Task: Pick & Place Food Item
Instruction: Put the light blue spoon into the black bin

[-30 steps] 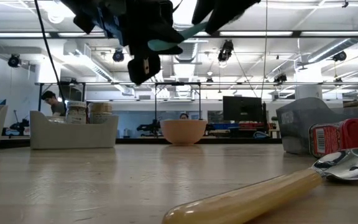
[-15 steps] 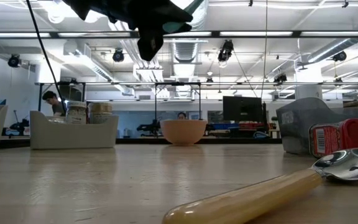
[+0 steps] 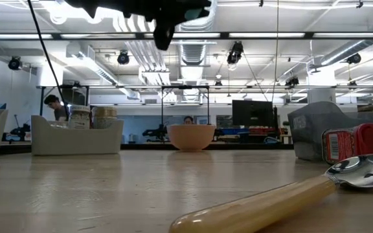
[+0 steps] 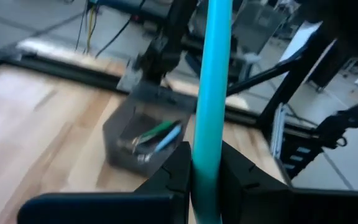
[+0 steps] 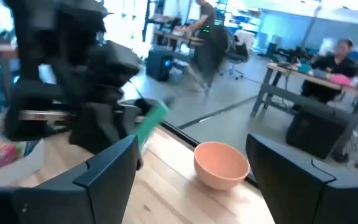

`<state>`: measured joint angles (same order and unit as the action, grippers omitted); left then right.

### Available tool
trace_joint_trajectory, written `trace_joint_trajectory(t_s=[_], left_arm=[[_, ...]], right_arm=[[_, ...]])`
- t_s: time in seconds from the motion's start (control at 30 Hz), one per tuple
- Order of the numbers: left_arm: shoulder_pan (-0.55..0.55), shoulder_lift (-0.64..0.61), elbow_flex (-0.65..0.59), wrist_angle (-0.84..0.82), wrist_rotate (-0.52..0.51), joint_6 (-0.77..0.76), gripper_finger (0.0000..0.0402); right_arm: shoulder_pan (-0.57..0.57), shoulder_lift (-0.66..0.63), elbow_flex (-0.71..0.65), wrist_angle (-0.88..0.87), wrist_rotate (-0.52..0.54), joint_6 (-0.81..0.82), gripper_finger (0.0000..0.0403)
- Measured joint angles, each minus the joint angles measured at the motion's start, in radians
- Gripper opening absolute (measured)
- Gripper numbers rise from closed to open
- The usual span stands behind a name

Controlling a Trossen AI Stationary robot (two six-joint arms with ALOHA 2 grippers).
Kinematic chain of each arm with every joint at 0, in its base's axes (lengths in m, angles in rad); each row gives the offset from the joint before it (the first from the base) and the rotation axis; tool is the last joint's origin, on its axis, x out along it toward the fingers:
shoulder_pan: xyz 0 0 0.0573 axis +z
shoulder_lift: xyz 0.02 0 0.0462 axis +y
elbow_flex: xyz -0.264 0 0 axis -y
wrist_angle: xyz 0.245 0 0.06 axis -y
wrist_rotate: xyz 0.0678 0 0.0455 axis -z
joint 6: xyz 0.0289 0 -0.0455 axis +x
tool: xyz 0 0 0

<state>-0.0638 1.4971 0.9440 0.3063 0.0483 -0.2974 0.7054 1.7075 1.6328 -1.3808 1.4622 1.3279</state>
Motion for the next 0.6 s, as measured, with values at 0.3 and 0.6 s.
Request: trace_joint_trajectory(t_s=[0.3,0.6], left_arm=[[-0.041,0.0,0.0,0.087,0.019,0.111,0.0038],[-0.037,0.0,0.0,0.087,0.023,0.131,0.0038]], right_arm=[[0.0,-0.005,-0.134,0.007,0.071,0.271,0.0297],[-0.007,-0.004,-0.139,0.245,0.021,0.03,0.0297]])
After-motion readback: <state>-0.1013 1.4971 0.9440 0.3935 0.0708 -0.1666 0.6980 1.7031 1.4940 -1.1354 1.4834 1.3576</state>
